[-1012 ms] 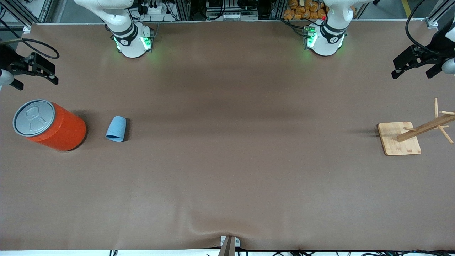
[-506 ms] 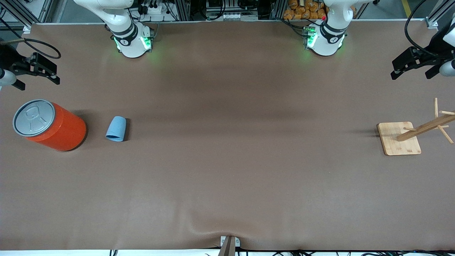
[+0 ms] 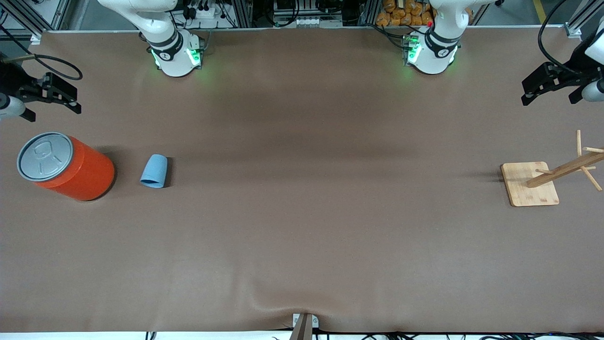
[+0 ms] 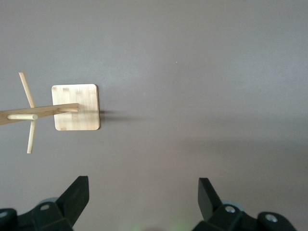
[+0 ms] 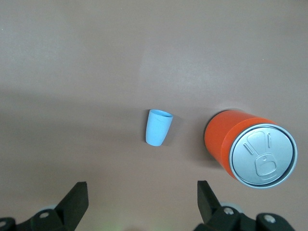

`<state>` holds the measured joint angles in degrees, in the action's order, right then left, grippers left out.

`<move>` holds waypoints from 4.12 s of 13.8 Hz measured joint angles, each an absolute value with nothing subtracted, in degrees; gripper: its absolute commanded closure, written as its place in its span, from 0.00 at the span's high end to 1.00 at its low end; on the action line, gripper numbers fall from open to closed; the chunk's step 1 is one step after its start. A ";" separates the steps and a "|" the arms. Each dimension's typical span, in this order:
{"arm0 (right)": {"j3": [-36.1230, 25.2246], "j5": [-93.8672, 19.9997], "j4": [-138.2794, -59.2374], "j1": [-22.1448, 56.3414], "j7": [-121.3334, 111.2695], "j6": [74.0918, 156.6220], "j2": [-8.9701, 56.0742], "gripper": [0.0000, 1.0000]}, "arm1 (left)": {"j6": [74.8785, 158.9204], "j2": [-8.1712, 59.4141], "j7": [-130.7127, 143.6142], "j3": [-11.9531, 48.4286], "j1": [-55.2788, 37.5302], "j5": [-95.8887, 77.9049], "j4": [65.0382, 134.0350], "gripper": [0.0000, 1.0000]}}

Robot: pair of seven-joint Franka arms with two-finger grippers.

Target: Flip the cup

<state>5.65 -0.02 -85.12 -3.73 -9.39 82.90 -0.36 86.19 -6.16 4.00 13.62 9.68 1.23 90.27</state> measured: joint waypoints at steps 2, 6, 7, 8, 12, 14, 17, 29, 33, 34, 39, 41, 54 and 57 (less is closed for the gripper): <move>5.56 -0.02 -85.26 -3.77 -9.47 82.70 2.42 1.00 | 85.90 -6.07 4.00 13.64 9.68 1.23 90.28 1.00; 4.94 0.10 -86.47 -4.16 -9.47 81.39 9.12 1.00 | 84.67 -6.04 4.02 13.65 9.67 1.23 90.27 1.00; 4.86 -0.04 -88.57 -4.41 -9.35 82.19 9.85 1.00 | 84.44 -6.04 4.02 13.65 9.67 1.23 90.26 1.00; 4.84 -0.67 -92.10 -5.05 -9.28 84.79 10.04 1.00 | 84.27 -6.04 4.03 13.66 9.67 1.20 90.26 1.00; 4.77 -3.96 -108.81 -8.08 -9.29 100.09 9.08 1.00 | 84.04 -6.04 4.02 13.65 9.67 1.11 90.25 1.00; 4.82 -4.38 -116.12 -8.18 -9.29 108.35 8.09 1.00 | 83.98 -6.04 4.02 13.64 9.68 1.11 90.25 1.00; 4.89 -4.74 -124.60 -8.18 -9.27 119.41 7.75 1.00 | 83.94 -6.04 4.02 13.62 9.71 1.11 90.26 1.00; 4.94 -5.47 -131.35 -8.18 -9.21 140.21 16.10 1.00 | 83.64 -5.96 4.02 13.62 9.71 0.94 90.63 1.00; 5.02 -5.73 -131.27 -8.18 -9.21 143.63 18.74 0.08 | 83.63 -5.96 4.02 13.62 9.71 0.89 90.66 1.00; 5.14 -5.74 -131.18 -8.16 -9.21 143.68 18.47 0.00 | 83.63 -5.96 4.02 13.62 9.72 0.89 90.67 1.00; 6.31 -7.29 -124.72 -5.70 -9.20 133.04 18.72 0.00 | 83.63 -5.95 4.02 13.62 9.72 0.88 90.69 1.00; 6.42 -10.21 -116.07 -2.82 -9.37 120.99 18.52 0.00 | 83.63 -5.95 4.02 13.62 9.72 0.87 90.70 1.00; 6.93 -3.84 -91.25 27.86 -27.56 118.37 24.87 0.00 | 84.50 -5.53 4.02 13.75 9.64 -3.75 94.06 1.00; 6.84 0.89 -90.75 35.70 -28.83 127.69 31.02 0.00 | 86.48 -5.19 4.02 13.87 9.56 -8.15 97.48 1.00</move>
<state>6.84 0.89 -90.75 35.70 -28.83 127.69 31.02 86.48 -5.19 4.02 13.87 9.56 -8.15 97.48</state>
